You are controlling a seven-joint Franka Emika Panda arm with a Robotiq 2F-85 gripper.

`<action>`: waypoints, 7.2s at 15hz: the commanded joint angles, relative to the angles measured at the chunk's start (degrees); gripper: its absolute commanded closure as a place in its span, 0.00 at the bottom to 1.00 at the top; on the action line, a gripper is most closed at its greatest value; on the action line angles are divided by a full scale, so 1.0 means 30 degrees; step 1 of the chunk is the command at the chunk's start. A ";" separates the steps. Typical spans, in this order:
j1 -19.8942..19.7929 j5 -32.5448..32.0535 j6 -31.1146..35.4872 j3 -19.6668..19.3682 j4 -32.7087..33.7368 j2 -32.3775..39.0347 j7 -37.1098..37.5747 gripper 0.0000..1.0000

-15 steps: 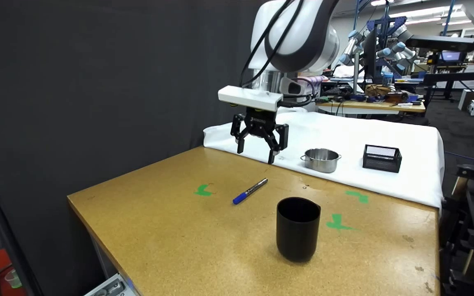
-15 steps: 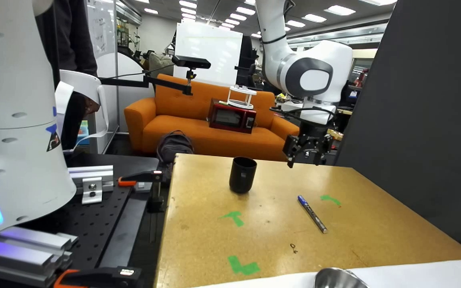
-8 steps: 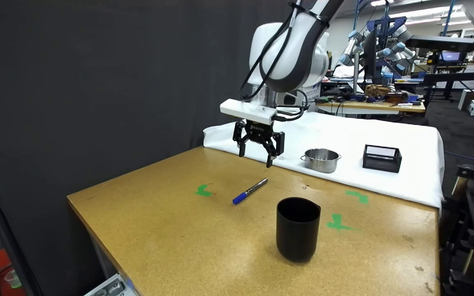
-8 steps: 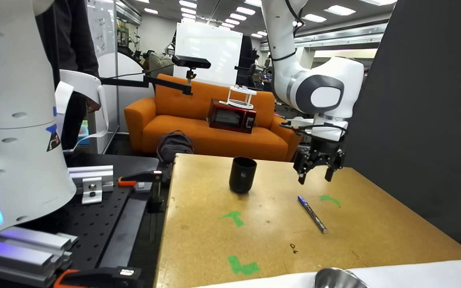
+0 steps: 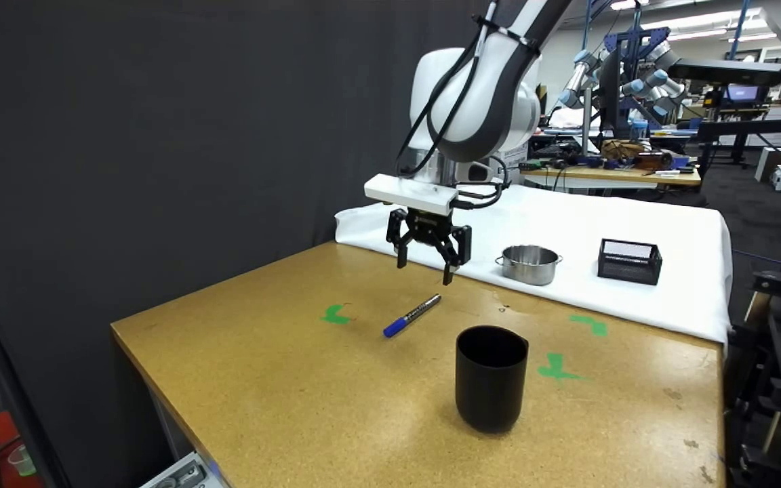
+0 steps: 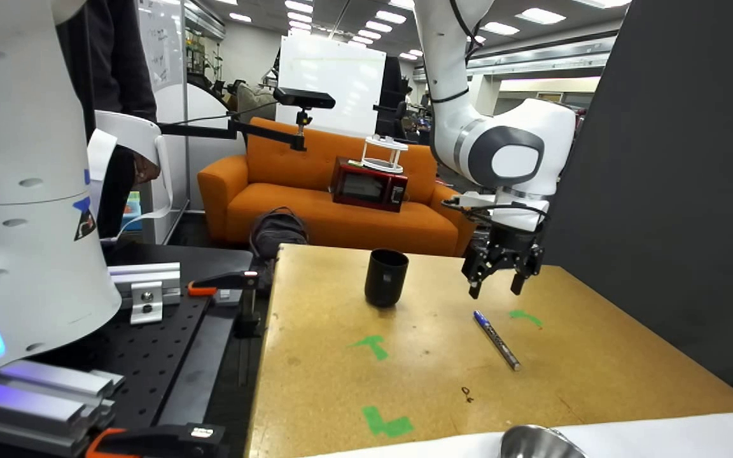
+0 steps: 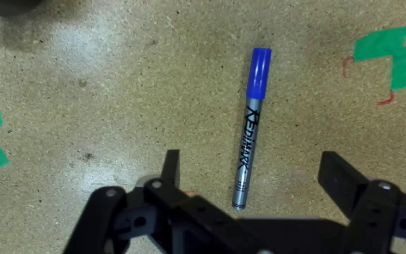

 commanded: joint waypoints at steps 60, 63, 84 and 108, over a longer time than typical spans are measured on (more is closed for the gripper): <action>-0.2964 0.9560 -0.5875 0.3921 -0.0663 -0.2943 -0.8834 0.83; -0.3314 0.9975 -0.6336 0.4221 -0.0402 -0.2691 -0.9488 0.96; -0.3859 1.7091 -1.4454 0.2633 -0.5811 -0.5522 -1.8675 0.96; -0.2925 1.7219 -1.5621 0.2037 -0.0581 0.0427 -2.0699 0.30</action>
